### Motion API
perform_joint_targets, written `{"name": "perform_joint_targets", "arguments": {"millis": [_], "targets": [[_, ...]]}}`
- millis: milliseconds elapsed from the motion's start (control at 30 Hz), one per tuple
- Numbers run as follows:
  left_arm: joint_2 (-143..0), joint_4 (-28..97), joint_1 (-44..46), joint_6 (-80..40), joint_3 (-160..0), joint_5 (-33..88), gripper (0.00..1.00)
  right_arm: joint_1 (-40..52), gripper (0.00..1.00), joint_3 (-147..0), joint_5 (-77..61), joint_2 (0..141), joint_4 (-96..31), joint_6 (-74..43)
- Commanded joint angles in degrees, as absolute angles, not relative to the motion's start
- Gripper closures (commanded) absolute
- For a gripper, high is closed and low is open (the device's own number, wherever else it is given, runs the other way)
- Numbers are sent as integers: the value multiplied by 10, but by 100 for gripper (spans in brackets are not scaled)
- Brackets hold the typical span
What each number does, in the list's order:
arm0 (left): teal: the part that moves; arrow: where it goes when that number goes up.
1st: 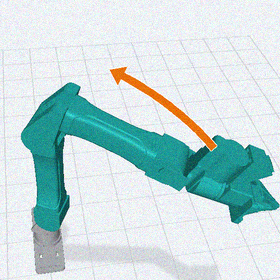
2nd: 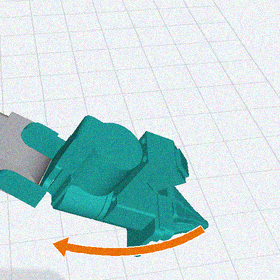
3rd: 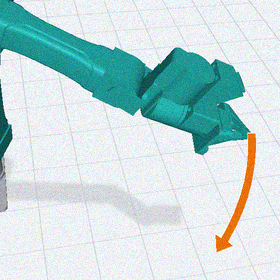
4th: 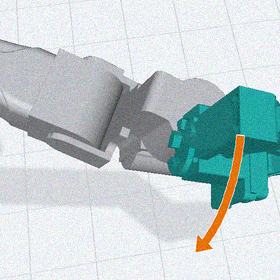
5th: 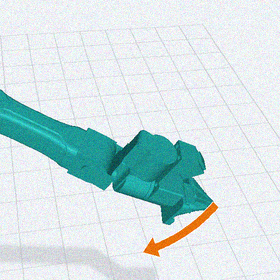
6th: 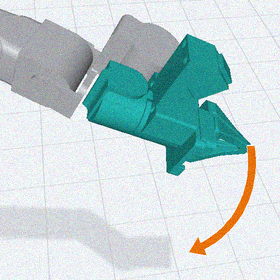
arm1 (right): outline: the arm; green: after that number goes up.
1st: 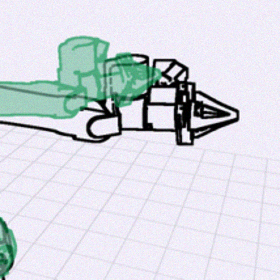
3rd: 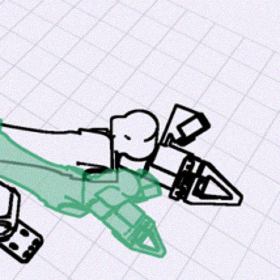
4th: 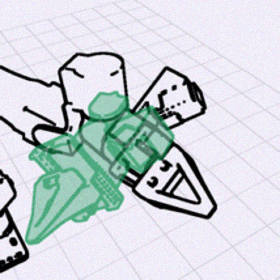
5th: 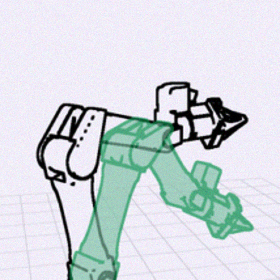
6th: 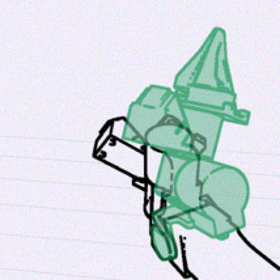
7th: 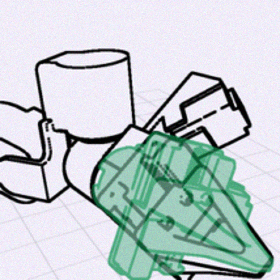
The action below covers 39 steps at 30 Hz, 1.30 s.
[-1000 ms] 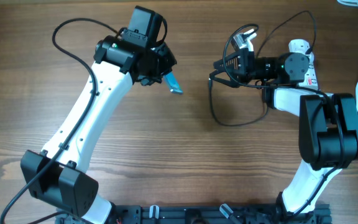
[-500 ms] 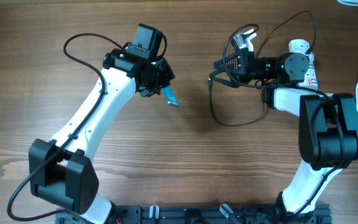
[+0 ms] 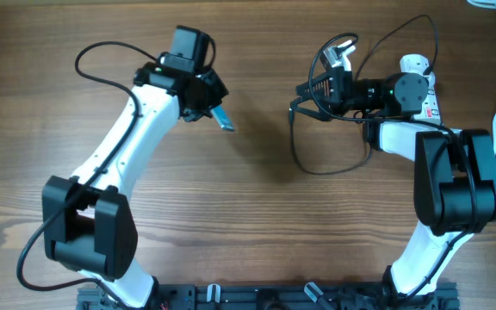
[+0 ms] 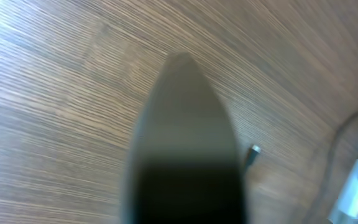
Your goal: Plug charger to phone and switch on socket
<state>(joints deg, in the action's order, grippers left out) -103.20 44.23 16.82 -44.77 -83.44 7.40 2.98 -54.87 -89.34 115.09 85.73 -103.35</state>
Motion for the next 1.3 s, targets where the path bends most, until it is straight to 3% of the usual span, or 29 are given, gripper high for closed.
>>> {"name": "perform_joint_targets", "arguments": {"millis": [0, 100, 200, 367, 633, 1000, 1100, 1133, 1167, 1267], "targets": [[-1039, 429, 130, -394, -834, 220, 96, 29, 0, -547, -922, 1149, 858, -1022], [-1041, 424, 113, -352, -831, 296, 96, 29, 0, -547, -922, 1149, 858, -1022], [-1043, 344, 111, -351, -783, 310, 96, 29, 0, -547, -922, 1149, 858, -1022], [-1043, 210, 50, -398, -700, 456, 96, 29, 0, -547, -922, 1149, 858, -1022], [-1043, 186, 33, -398, -693, 456, 96, 29, 0, -547, -922, 1149, 858, -1022], [-1043, 218, 30, -509, -693, 454, 96, 29, 0, -547, -922, 1149, 858, -1022], [-1043, 244, 23, -559, -693, 456, 87, 29, 0, -547, -865, 1149, 858, -1015], [-1043, 257, 23, -590, -693, 479, 73, 29, 0, -547, -830, 1149, 859, -1016], [-1043, 262, 23, -612, -693, 516, 71, 33, 0, -547, -832, 1149, 858, -1022], [-1043, 262, 23, -622, -693, 571, 78, 57, 0, -547, -903, 1149, 859, -948]]}}
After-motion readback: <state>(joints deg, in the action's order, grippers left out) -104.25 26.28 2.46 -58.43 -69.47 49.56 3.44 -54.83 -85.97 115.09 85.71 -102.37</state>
